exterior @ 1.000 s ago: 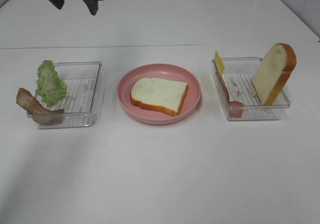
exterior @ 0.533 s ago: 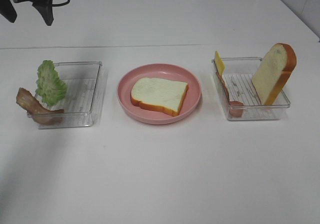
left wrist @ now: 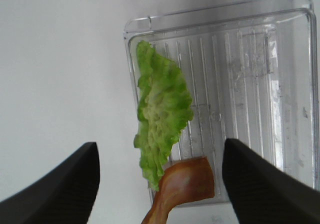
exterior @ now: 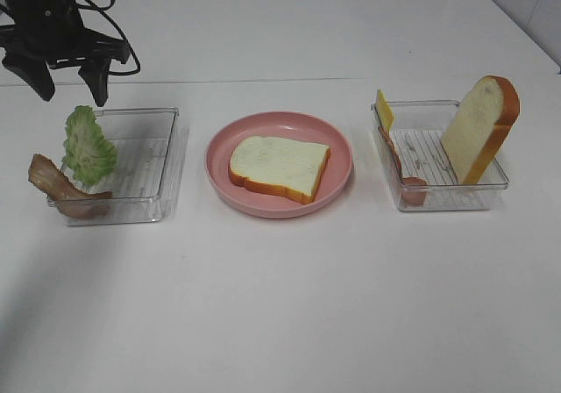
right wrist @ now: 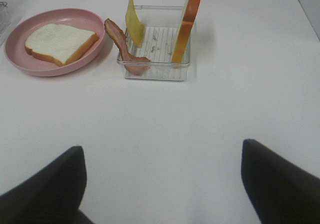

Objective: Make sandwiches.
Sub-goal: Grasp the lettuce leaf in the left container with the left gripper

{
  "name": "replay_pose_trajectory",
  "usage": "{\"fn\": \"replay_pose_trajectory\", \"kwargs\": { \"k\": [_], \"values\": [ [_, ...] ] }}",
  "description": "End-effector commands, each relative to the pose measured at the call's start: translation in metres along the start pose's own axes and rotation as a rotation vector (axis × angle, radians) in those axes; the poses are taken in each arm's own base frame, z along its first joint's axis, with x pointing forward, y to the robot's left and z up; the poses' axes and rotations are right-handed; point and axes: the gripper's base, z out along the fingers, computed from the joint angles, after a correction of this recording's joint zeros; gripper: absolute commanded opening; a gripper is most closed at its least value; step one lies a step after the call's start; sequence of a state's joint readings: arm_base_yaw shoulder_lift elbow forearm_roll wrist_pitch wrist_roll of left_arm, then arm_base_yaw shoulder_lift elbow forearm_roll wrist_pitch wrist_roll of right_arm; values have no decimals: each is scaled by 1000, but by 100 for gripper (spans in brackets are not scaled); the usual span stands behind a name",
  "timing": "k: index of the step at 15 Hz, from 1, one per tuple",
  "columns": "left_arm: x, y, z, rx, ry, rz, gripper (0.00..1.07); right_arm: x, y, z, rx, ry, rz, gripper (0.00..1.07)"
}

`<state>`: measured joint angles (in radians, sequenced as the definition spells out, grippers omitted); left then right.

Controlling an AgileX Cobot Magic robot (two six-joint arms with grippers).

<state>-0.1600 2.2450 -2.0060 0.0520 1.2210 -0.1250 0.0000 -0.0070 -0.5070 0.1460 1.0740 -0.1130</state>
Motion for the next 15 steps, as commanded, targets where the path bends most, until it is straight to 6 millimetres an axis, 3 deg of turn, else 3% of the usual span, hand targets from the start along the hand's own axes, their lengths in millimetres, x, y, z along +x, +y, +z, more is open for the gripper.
{"fn": "replay_pose_trajectory", "kwargs": {
  "k": [1,4,10,13,15],
  "values": [
    [3,-3,25,7,69,-11,65,0,0,0,2,-13,-3,80],
    [4,-4,40,4,94,-10,58,0,0,0,1,-13,-2,80],
    [1,-1,42,-26,57,8,41,0,0,0,0,-13,-2,80],
    [1,-1,44,-26,62,25,38,0,0,0,-1,-13,-2,80],
    [1,-1,47,-26,68,26,12,0,0,0,-1,-13,-2,80]
  ]
}}
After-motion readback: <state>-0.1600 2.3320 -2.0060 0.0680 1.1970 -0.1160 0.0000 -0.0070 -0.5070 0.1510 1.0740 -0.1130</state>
